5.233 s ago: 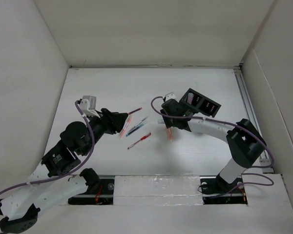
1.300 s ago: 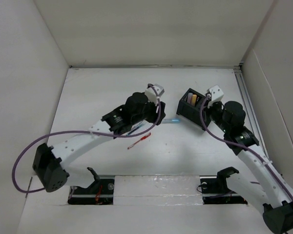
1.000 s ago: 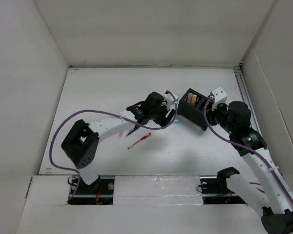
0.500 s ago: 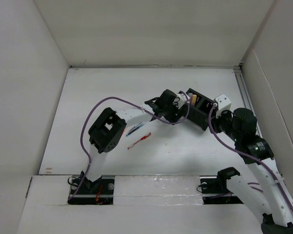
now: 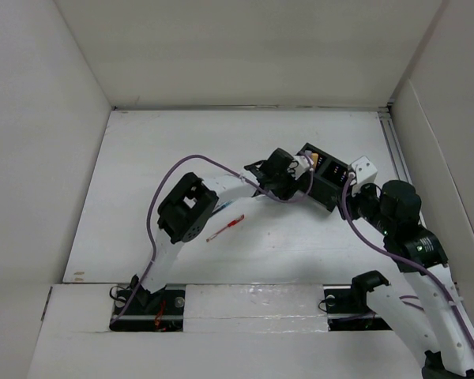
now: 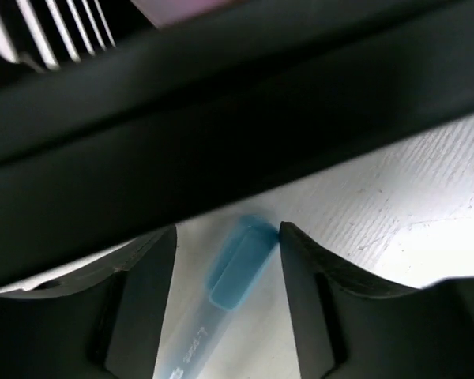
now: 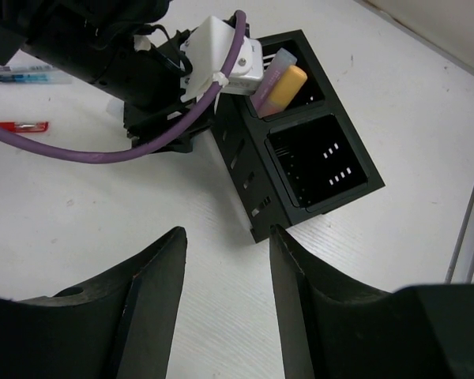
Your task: Organize the desk
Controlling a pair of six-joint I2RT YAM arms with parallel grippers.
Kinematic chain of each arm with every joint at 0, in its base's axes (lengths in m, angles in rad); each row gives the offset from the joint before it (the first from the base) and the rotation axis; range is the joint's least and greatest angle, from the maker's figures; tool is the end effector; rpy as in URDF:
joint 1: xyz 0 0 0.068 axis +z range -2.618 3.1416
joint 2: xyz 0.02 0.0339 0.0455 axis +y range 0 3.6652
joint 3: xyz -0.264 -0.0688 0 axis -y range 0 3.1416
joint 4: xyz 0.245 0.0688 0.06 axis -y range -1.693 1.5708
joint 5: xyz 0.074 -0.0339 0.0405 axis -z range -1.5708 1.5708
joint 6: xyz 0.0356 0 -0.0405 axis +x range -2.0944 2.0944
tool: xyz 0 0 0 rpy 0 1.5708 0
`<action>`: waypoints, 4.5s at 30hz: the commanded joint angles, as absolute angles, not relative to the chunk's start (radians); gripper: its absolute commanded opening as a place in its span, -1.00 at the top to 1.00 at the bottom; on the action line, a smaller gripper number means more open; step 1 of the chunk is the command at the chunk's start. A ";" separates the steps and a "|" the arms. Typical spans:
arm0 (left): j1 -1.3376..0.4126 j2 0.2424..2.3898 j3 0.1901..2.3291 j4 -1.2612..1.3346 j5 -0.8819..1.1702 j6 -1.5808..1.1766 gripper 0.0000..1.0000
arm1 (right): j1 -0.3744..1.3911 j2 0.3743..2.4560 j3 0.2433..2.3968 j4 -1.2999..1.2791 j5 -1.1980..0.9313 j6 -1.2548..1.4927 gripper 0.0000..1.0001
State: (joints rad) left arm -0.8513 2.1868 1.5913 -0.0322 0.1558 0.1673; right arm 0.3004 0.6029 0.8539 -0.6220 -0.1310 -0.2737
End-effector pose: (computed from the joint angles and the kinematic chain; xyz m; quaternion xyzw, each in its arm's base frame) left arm 0.3236 -0.3777 0.1771 0.4639 0.7582 -0.2172 0.4034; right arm 0.1198 0.0420 0.3425 -0.2686 0.7795 0.0615 0.5626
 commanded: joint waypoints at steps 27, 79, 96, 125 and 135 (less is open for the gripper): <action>-0.873 1.703 1.330 0.003 0.020 0.063 1.00 | 0.284 0.673 0.916 -0.488 -0.129 -0.293 -0.04; -0.831 2.299 1.896 0.712 0.147 -0.370 1.00 | 0.284 0.483 0.979 -0.713 -0.026 -0.275 -0.02; -0.831 2.206 1.721 0.769 0.147 -0.377 0.02 | 0.284 0.477 0.916 -0.692 -0.011 -0.252 -0.03; -0.713 1.042 1.319 -0.244 -0.190 -0.477 0.48 | 0.877 1.480 1.095 -0.290 -0.161 -0.228 0.40; -0.713 0.828 1.155 -0.348 -0.164 -0.548 0.30 | 0.919 1.560 0.868 0.141 -0.163 0.357 -0.23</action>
